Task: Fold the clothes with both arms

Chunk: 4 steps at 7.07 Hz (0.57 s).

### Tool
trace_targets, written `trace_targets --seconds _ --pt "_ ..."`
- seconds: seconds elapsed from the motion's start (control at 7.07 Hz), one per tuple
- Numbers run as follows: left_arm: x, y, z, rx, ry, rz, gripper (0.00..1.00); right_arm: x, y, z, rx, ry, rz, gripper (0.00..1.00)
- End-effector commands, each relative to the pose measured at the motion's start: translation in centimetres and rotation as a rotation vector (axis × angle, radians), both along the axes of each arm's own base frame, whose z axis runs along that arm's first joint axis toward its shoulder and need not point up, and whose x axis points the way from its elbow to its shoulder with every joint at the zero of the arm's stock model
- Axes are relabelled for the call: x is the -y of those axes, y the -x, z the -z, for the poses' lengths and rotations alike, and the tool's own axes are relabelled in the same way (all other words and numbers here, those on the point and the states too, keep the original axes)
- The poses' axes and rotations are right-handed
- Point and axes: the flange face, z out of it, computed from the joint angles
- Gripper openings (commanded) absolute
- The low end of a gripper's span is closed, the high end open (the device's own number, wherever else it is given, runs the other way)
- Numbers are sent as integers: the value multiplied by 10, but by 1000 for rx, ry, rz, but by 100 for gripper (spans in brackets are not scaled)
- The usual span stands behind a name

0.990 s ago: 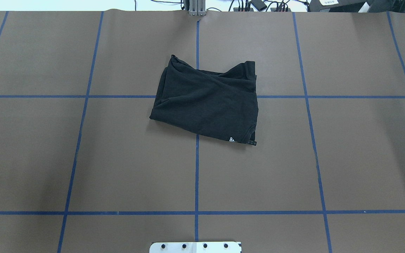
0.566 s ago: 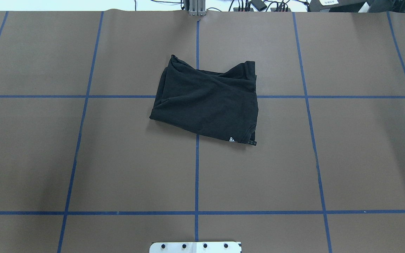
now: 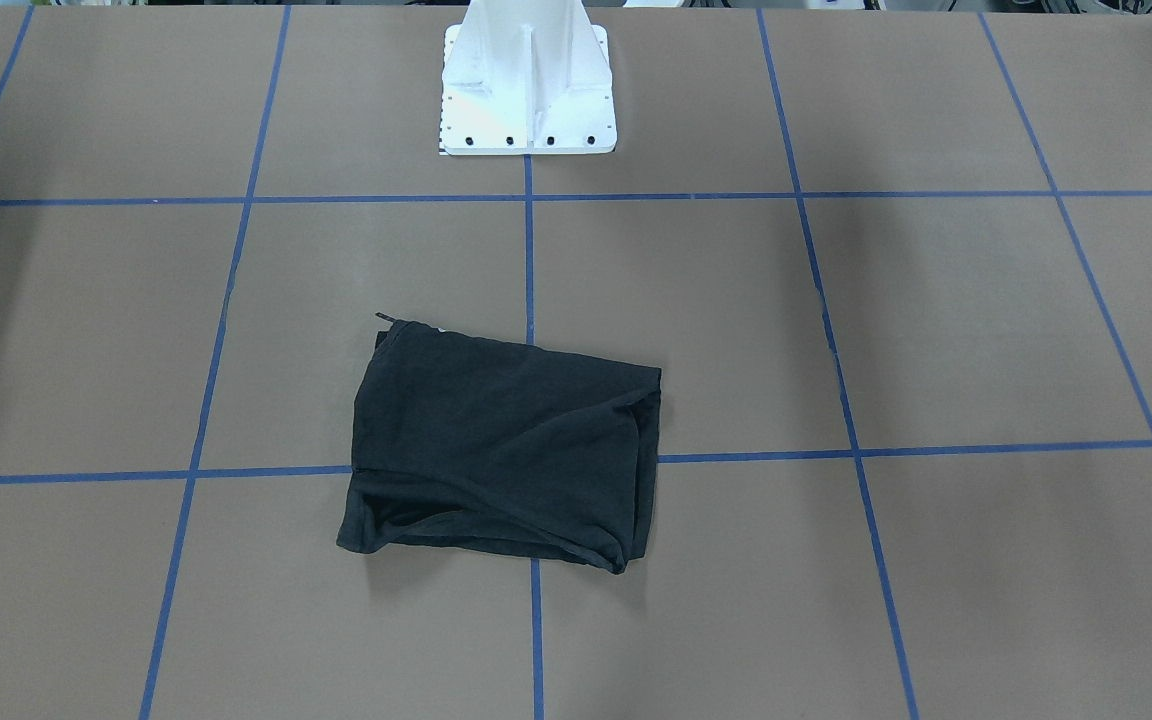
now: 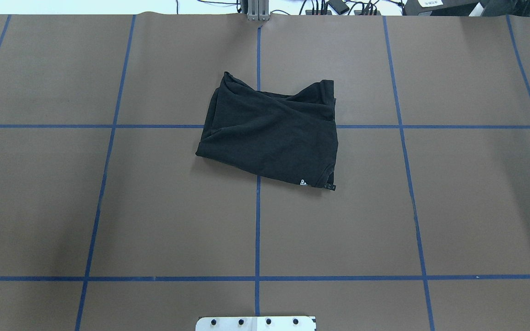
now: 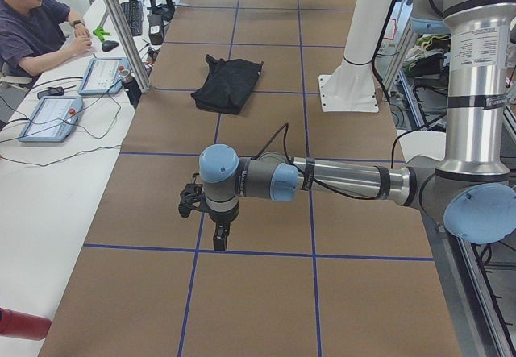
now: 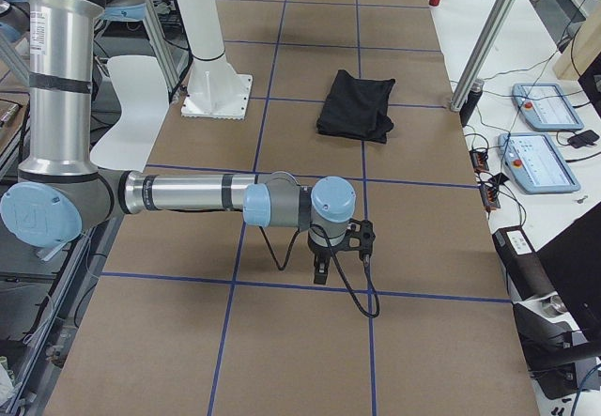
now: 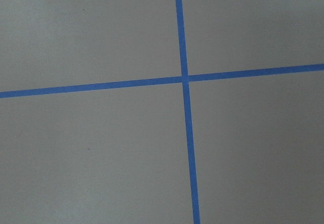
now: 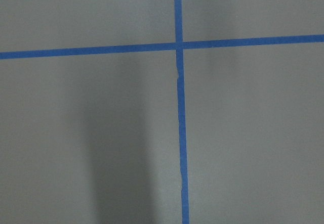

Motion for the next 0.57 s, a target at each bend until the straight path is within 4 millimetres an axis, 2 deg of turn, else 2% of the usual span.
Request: trace_targets --seconds 0.0,0.42 --pt "0 0 0 0 1 0 100 0 0 2 3 -4 0 100" --pt "0 0 0 0 0 -1 100 0 -2 4 7 -9 -4 100"
